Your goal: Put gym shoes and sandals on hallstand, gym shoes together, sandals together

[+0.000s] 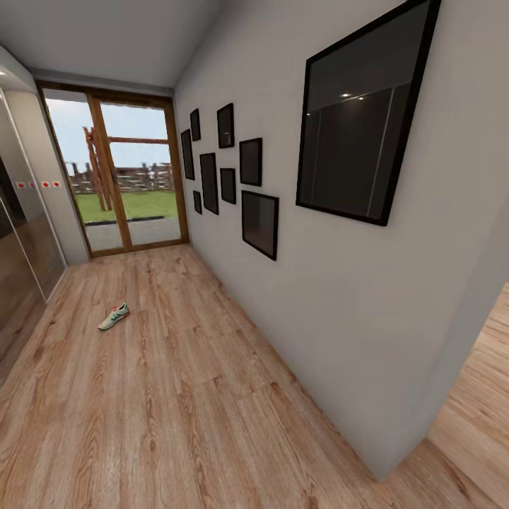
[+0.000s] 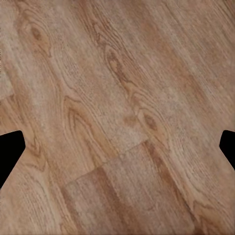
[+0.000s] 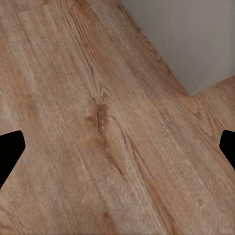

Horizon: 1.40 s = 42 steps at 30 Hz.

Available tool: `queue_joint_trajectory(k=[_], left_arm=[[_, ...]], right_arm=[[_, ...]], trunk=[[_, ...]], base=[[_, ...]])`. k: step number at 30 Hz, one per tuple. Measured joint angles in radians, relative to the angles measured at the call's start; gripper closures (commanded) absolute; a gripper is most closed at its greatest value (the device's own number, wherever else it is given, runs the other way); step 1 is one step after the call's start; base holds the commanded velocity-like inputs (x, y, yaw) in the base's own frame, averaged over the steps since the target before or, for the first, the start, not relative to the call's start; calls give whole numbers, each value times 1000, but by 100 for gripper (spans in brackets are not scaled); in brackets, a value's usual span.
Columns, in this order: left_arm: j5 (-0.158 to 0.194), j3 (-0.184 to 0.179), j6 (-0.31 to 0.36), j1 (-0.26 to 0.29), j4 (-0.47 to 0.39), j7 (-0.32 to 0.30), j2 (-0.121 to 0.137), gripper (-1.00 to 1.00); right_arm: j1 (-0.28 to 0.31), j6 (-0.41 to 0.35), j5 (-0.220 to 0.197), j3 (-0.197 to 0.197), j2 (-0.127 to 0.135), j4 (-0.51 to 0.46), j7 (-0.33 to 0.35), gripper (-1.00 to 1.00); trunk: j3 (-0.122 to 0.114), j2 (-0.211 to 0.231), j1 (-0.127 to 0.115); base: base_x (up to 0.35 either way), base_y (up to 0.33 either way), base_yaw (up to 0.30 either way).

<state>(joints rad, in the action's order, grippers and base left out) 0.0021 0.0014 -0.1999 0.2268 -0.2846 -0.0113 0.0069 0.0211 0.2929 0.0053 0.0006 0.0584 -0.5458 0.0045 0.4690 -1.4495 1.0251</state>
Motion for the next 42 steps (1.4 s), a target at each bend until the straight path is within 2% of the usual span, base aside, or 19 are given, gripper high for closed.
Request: queue_joint_trajectory(k=[9, 15, 20, 29, 37, 42], left_arm=[[0, 1, -3, 3, -1, 0, 17, -100], [0, 2, -35, 4, 1, 3, 30, -100], [0, 2, -88, 4, 8, 11, 33, -100], [2, 2, -113, 4, 12, 15, 32, -100], [49, 17, -117, 4, 13, 15, 34, -100], [58, 23, -116, 4, 14, 15, 35, -100]], right_arm=[[1, 0, 12, 3, 0, -3, 2, -100], [1, 0, 15, 3, 0, -5, 2, -100], [1, 0, 17, 2, 0, -4, -2, -100], [2, 0, 18, 2, 0, -3, -8, -100], [2, 0, 18, 1, 0, -2, -9, -100], [1, 0, 18, 1, 0, -2, -9, -100]], trunk=[[0, 0, 0], [0, 0, 0], [0, 0, 0], [0, 0, 1], [3, 0, 1], [5, 0, 1]], base=[[0, 0, 0], [-34, 0, 0], [-229, -27, 22], [-316, -101, 198], [-334, -125, 270], [-328, -126, 274]])
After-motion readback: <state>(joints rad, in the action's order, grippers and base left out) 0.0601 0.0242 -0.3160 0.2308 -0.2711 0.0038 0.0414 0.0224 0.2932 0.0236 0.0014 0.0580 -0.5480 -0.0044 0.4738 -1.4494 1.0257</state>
